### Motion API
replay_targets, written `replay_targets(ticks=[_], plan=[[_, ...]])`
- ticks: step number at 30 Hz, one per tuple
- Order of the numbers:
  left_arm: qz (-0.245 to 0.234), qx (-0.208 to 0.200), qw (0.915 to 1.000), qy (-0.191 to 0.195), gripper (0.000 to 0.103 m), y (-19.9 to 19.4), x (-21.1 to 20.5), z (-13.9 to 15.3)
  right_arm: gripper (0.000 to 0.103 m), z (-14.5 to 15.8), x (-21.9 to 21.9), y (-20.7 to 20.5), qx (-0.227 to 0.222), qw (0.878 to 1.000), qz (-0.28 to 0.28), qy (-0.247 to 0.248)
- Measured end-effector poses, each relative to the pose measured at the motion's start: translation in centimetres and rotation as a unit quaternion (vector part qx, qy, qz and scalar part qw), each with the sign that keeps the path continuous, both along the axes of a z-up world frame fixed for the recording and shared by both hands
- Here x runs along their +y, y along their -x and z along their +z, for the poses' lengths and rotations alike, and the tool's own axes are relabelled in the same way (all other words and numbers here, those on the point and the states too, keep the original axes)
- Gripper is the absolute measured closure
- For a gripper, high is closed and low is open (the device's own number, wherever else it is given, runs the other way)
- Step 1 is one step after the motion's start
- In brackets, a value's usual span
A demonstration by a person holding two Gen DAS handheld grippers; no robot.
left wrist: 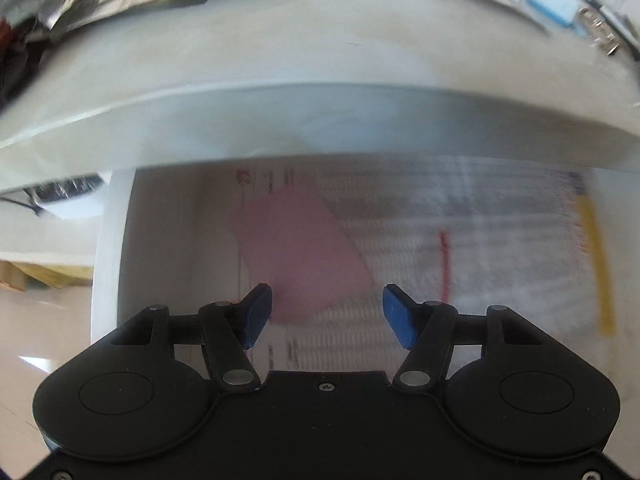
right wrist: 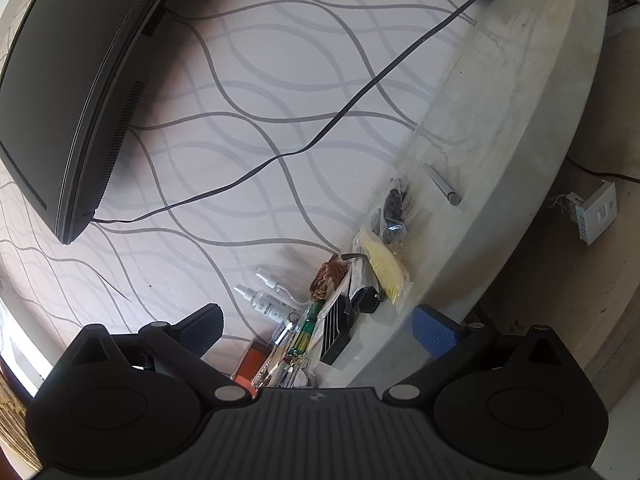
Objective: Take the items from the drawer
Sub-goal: 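Lower the left gripper into the drawer and grasp the pink paper, then lift the pink paper onto the countertop and open the left gripper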
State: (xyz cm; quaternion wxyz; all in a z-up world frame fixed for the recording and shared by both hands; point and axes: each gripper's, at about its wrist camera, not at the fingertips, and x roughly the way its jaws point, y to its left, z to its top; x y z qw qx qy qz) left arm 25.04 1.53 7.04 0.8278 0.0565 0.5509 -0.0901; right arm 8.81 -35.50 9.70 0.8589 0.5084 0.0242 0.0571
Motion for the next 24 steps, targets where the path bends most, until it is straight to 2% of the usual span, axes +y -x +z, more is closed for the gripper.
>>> replay_targets(ticks=[4,5,7,8,9,11,14,16,19,22,24], plan=[[0.046,0.012,0.9988,-0.003,0.029,-0.9,-0.2,-1.2,0.000,-0.2,-0.1,0.0,-0.001,1.000,0.000,-0.005],[0.051,0.008,0.9987,-0.001,0.029,-0.9,-0.1,-1.2,0.000,-0.2,-0.2,0.0,-0.001,1.000,0.001,-0.007],[0.059,-0.007,0.9982,0.003,0.037,-0.7,0.1,-1.2,0.000,-0.3,-0.3,0.0,-0.002,1.000,0.001,-0.010],[0.063,-0.013,0.9979,0.004,0.048,-0.6,0.3,-1.1,0.000,-0.2,-0.3,0.0,-0.002,1.000,0.002,-0.011],[0.063,-0.015,0.9979,0.005,0.070,-0.6,0.6,-0.9,0.000,-0.2,-0.3,0.0,-0.002,1.000,0.002,-0.011],[0.064,-0.017,0.9978,0.007,0.093,-0.5,1.1,-0.7,0.000,-0.2,-0.3,-0.1,-0.002,1.000,0.003,-0.012],[0.055,-0.010,0.9983,0.014,0.095,-0.1,1.7,-0.6,0.000,-0.2,-0.3,0.0,-0.003,1.000,0.002,-0.012],[0.032,-0.009,0.9992,0.021,0.096,0.6,1.8,-0.1,0.000,-0.2,-0.3,0.1,-0.002,1.000,-0.001,-0.013],[-0.035,-0.023,0.9988,0.025,0.097,2.2,1.3,2.0,0.000,-0.3,-0.3,0.1,-0.001,1.000,-0.004,-0.012],[-0.116,-0.034,0.9922,0.029,0.097,4.1,0.5,4.5,0.000,-0.2,-0.3,0.0,0.000,1.000,-0.005,-0.010],[-0.164,-0.026,0.9843,0.060,0.097,5.3,0.4,5.7,0.000,-0.2,-0.2,-0.1,0.001,1.000,-0.006,-0.009]])
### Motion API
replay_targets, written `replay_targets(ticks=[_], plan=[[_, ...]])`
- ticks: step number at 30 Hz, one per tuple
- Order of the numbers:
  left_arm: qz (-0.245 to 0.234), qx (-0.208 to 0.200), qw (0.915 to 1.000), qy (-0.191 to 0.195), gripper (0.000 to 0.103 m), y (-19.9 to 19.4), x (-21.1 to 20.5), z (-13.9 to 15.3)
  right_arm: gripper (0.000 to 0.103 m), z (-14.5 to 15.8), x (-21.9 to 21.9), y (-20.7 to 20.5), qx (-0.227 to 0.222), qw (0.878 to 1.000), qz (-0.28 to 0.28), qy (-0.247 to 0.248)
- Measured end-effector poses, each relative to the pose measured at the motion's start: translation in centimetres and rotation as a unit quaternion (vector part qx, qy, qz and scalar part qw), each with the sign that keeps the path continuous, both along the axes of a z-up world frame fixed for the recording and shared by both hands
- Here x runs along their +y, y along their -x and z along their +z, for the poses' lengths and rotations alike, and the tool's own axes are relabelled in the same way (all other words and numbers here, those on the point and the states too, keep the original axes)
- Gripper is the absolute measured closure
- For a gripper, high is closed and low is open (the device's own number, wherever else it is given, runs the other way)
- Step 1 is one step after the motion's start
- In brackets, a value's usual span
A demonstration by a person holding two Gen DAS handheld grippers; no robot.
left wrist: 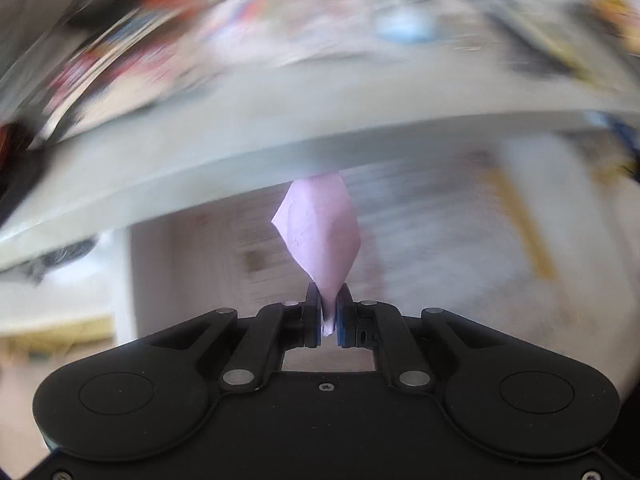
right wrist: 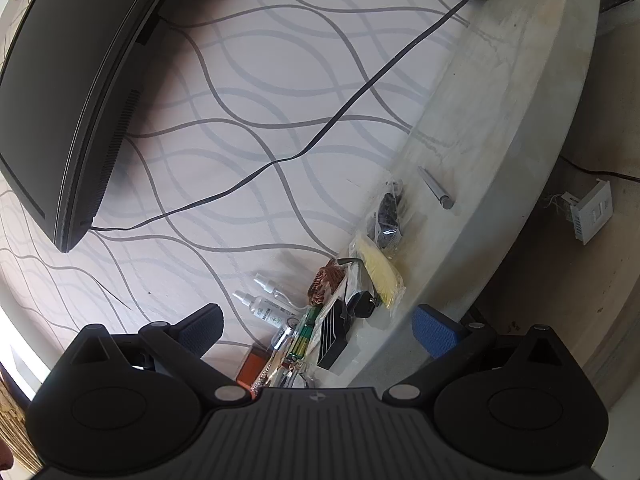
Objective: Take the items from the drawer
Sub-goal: 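Lift the pink paper onto the countertop and open the left gripper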
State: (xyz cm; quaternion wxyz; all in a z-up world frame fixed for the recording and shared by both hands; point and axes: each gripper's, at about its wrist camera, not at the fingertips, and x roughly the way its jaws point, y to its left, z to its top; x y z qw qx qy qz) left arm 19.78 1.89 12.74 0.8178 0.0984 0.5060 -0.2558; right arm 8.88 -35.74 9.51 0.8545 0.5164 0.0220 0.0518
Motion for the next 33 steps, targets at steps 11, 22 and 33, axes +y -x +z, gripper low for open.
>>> replay_targets(ticks=[11,22,33], plan=[[0.033,-0.127,0.9913,-0.013,0.096,-0.9,0.2,5.7,0.000,-0.1,-0.2,0.0,-0.001,1.000,0.001,-0.005],[0.095,-0.206,0.9563,-0.184,0.087,-3.1,1.0,4.9,0.000,-0.2,-0.3,0.1,-0.005,1.000,0.001,-0.011],[0.080,-0.213,0.9634,-0.141,0.025,-1.0,2.0,6.9,0.000,-0.2,-0.2,0.1,-0.002,1.000,0.002,-0.009]])
